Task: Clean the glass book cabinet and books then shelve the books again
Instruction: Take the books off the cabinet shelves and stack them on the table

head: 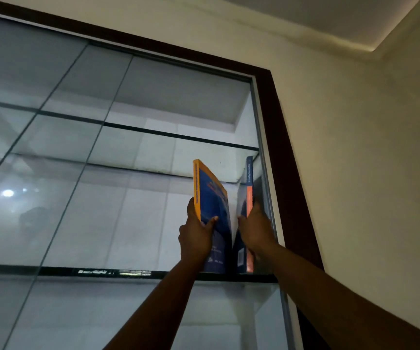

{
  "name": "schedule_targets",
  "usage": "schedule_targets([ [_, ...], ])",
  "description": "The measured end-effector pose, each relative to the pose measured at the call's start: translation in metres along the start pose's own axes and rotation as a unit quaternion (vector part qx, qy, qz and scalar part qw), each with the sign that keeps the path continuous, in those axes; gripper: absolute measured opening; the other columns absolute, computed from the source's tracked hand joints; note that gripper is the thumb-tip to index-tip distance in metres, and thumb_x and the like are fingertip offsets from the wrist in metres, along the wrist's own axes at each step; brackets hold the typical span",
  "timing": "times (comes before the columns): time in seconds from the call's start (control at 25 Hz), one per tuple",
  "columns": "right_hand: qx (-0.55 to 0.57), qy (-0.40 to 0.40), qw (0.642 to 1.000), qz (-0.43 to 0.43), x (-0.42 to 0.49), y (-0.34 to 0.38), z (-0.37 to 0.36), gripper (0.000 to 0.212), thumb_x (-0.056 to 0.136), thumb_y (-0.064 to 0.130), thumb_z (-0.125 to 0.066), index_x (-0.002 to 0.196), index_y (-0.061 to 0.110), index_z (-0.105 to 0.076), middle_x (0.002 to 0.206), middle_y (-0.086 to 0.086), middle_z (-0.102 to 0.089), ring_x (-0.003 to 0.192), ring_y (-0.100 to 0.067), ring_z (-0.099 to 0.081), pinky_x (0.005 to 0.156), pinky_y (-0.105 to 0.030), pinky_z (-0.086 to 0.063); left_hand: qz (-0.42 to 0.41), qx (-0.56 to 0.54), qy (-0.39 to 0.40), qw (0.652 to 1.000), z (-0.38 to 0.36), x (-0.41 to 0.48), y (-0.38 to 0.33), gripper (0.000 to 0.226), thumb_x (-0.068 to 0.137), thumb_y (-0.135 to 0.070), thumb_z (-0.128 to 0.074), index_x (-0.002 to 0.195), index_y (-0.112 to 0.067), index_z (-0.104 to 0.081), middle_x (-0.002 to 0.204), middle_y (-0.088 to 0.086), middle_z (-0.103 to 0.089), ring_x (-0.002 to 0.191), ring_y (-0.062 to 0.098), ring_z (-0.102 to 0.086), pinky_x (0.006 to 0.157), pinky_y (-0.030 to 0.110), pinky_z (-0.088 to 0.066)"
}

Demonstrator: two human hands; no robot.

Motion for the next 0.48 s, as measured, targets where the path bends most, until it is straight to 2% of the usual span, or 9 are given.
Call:
schedule_targets([
  [0.12, -0.052, -0.014, 0.997, 0.061, -0.017, 0.022, 0.024, 0.05, 0.098, 0.012, -0.042, 0.144, 0.019, -0.024, 0.128, -0.015, -0.052, 0.111, -0.03, -0.054, 0.083, -0.032, -0.044, -0.045, 0.028, -0.011, 0.999, 0.02, -0.006, -0.019, 0.065, 0.091, -0.035, -0.057, 0.147, -0.025, -0.024, 0.119, 0.013, -0.062, 0.107, 0.035, -0.057, 0.09, 0.037, -0.045],
  [0.24, -0.02, -0.011, 0.997, 0.078, -0.032, 0.051, 0.056, 0.049, 0.097, 0.013, -0.044, 0.143, 0.02, -0.027, 0.124, -0.016, -0.055, 0.107, -0.031, -0.057, 0.086, -0.037, -0.05, -0.069, 0.045, -0.022, 0.996, 0.054, -0.017, -0.053, 0.062, 0.09, -0.036, -0.058, 0.144, -0.025, -0.029, 0.115, 0.016, -0.064, 0.104, 0.037, -0.058, 0.089, 0.039, -0.046],
  [0.36, 0.025, 0.013, 0.997, 0.078, -0.061, 0.078, 0.09, 0.048, 0.098, 0.013, -0.044, 0.142, 0.019, -0.028, 0.125, -0.016, -0.055, 0.107, -0.031, -0.057, 0.083, -0.035, -0.048, -0.092, 0.078, -0.033, 0.992, 0.098, -0.042, -0.099, 0.056, 0.09, -0.034, -0.059, 0.14, -0.024, -0.036, 0.116, 0.013, -0.063, 0.105, 0.035, -0.057, 0.08, 0.031, -0.042],
  [0.48, 0.072, 0.036, 0.994, 0.071, -0.095, 0.095, 0.12, 0.045, 0.097, 0.014, -0.045, 0.14, 0.018, -0.032, 0.126, -0.015, -0.055, 0.108, -0.032, -0.057, 0.085, -0.035, -0.048, -0.08, 0.093, -0.034, 0.992, 0.14, -0.072, -0.143, 0.049, 0.089, -0.03, -0.061, 0.133, -0.022, -0.043, 0.118, 0.007, -0.062, 0.108, 0.029, -0.056, 0.071, 0.023, -0.033],
])
Point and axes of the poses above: each hand's wrist, its own x-axis towards the middle knuckle, its own z-axis out of the back of the hand, y = z × x, the point moved 2 cm from there along x, towards the middle knuckle
